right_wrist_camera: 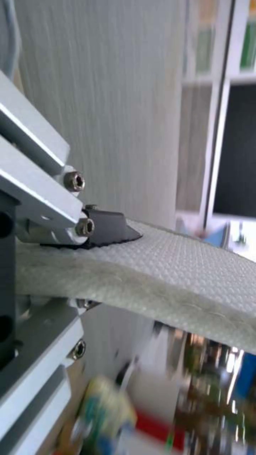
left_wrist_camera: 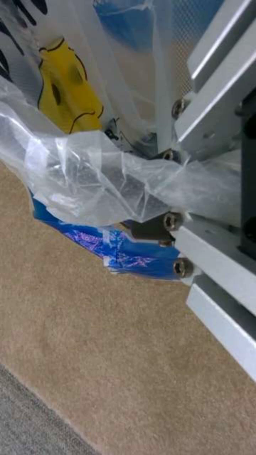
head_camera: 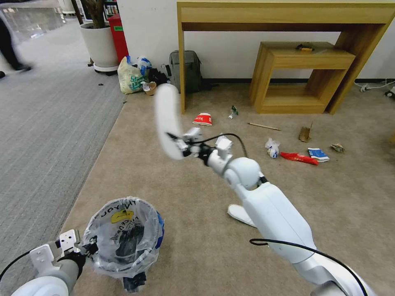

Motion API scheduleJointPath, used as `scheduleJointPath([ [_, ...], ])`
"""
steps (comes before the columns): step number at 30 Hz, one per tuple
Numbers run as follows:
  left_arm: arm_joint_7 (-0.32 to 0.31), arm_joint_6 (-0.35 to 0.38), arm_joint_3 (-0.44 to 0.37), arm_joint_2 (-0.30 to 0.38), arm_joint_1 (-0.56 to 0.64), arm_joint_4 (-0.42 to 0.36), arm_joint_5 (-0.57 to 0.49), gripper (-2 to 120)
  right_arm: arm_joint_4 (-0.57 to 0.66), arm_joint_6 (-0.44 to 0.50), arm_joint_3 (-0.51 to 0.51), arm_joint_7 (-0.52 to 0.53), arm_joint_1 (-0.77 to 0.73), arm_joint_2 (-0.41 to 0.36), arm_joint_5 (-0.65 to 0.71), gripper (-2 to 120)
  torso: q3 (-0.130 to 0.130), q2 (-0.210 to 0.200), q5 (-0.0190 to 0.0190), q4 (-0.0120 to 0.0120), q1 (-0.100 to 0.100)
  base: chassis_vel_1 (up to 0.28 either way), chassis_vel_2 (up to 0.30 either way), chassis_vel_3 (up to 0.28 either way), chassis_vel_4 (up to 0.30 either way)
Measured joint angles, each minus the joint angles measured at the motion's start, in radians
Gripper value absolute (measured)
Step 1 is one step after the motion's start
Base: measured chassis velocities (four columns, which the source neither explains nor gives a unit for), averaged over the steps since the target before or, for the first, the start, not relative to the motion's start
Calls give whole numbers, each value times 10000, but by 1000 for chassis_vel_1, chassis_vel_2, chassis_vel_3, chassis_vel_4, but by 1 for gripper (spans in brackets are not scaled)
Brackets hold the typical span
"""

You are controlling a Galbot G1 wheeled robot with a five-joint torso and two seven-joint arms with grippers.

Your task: Pick up the trash bin and place the garbage on the floor into it.

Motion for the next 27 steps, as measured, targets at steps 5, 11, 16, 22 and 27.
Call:
scheduleJointPath([
  [5, 67, 0, 26, 40, -24, 69, 26, 0, 353, 6, -749, -14, 69, -114, 30, 3, 0, 1, 1, -1, 0, 0, 0, 0, 0],
  [11, 232, 0, 36, -25, 9, 103, 135, 0, 536, 143, -1830, -153, -85, -234, -495, 3, 0, 1, 2, -1, 0, 0, 0, 0, 0],
  [16, 267, 0, 73, -91, 17, 104, 181, 0, 487, 152, -2045, -167, -261, -196, -748, 3, 0, 0, 2, -1, 0, 0, 0, 0, 0],
  [22, 284, 0, 93, -154, 43, 24, 194, 0, 385, 291, -2324, -168, -639, -221, -1286, 3, -1, 0, 2, -2, 0, 0, 0, 0, 0],
  [27, 285, 0, 123, -213, 56, -11, 201, 0, 112, 410, -2484, -177, -838, -184, -1660, 3, -1, 0, 2, -1, 0, 0, 0, 0, 0],
])
